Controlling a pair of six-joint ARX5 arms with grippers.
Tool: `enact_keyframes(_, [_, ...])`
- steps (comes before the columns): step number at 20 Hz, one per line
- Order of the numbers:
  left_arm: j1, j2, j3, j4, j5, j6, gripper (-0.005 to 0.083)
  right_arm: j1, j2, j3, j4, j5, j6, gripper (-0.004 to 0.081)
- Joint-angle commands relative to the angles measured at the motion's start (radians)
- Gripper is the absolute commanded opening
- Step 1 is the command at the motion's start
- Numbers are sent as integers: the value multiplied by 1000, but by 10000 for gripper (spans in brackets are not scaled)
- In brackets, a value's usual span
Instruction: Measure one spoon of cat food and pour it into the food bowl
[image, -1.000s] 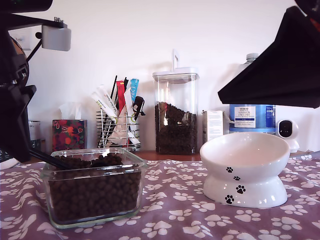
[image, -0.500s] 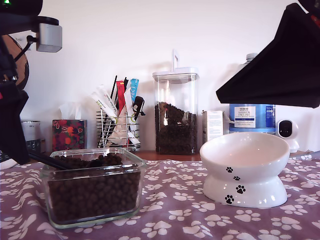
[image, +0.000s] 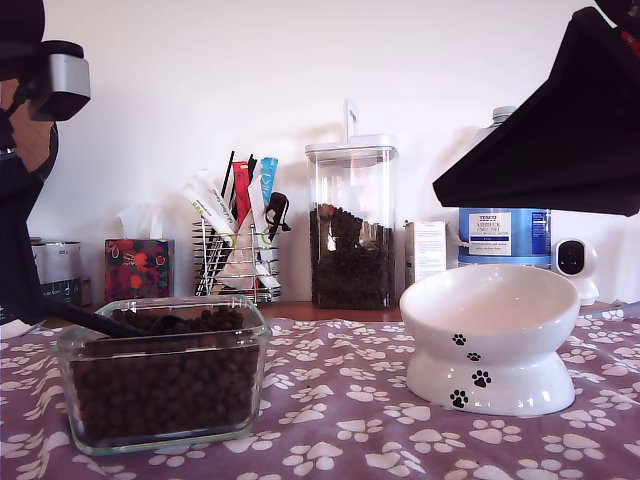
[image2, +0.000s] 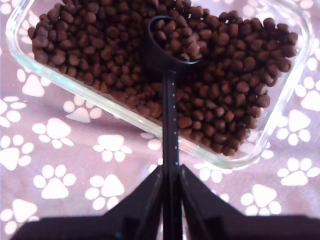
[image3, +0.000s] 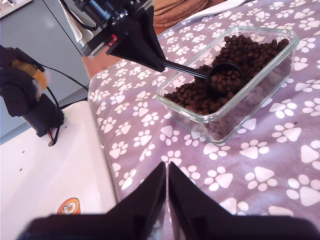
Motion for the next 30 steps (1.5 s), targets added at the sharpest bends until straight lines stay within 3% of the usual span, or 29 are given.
enact_keyframes(1, [5, 17, -32, 1, 35, -16, -24, 5, 4, -12, 6, -7, 3, -13])
enact_keyframes(7, [9, 17, -32, 2, 94, -44, -24, 5, 5, -12, 6, -7, 3, -13])
enact_keyframes(18, [100, 16, -32, 11, 260, -43, -24, 5, 5, -12, 6, -7, 3, -13])
enact_keyframes(25, [146, -3, -31, 31, 316, -40, -24, 4, -6, -12, 6, -4, -8, -13])
enact_keyframes(27, [160, -25, -31, 40, 340, -41, -24, 3, -32, -12, 6, 37, -8, -13])
enact_keyframes(30, [163, -54, -31, 56, 343, -41, -24, -5, -97, -12, -25, 189, -8, -13])
